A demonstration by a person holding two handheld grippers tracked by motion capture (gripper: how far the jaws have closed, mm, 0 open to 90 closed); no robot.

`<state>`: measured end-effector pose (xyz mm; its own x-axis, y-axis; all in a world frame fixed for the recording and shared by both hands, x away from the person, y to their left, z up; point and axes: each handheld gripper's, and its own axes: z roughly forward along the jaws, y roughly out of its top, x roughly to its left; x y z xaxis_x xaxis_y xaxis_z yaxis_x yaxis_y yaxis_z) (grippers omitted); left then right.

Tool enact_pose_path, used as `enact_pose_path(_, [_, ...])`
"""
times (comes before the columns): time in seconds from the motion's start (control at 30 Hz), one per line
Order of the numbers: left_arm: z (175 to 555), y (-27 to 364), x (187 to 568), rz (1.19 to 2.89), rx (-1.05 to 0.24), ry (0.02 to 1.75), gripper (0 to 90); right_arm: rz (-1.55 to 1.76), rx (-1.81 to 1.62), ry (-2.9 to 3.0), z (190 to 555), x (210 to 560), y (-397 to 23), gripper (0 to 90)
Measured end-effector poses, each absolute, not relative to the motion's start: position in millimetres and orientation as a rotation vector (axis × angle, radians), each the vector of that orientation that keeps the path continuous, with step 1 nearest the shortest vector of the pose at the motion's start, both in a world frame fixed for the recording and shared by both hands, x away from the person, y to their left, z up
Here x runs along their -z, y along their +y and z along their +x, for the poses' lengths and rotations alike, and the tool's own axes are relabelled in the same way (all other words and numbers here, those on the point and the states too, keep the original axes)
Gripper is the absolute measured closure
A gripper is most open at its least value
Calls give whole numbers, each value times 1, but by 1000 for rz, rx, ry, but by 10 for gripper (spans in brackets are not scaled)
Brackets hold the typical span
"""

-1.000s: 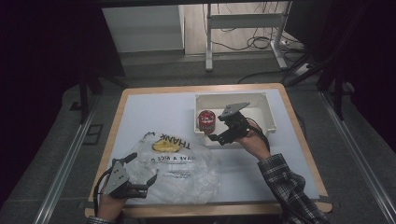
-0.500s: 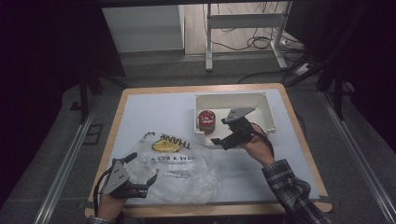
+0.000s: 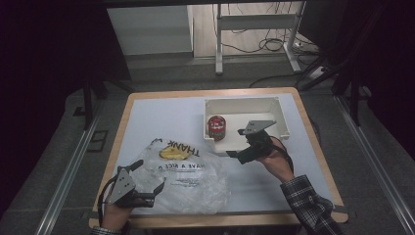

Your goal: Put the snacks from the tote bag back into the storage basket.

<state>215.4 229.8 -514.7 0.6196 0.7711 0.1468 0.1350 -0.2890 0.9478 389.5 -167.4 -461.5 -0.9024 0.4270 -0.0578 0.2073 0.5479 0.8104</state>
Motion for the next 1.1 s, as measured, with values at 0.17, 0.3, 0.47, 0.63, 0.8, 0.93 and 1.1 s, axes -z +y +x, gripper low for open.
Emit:
enact_pose_path(0.17, [216,229,515,1787,-745,741,8,542,-1281,2540,383,465,-172,76])
enact_pose_path(0.3, [217,229,516,1796,-744,741,8,541,-1270,2546,378,468,-175,76])
enact_pose_path(0.47, [217,228,516,1799,-741,739,8,539,-1283,2533,372,468,-178,76])
enact_pose_path(0.63, [217,228,516,1796,-740,739,8,534,-1306,2507,364,466,-183,76])
enact_pose_path(0.8, [217,228,516,1794,-740,738,9,539,-1314,2493,358,467,-190,76])
enact_pose_path(0.93, [217,228,516,1793,-741,738,9,553,-1319,2483,354,469,-196,76])
enact_pose_path(1.1, [217,228,516,1792,-741,737,9,564,-1334,2466,349,469,-204,76])
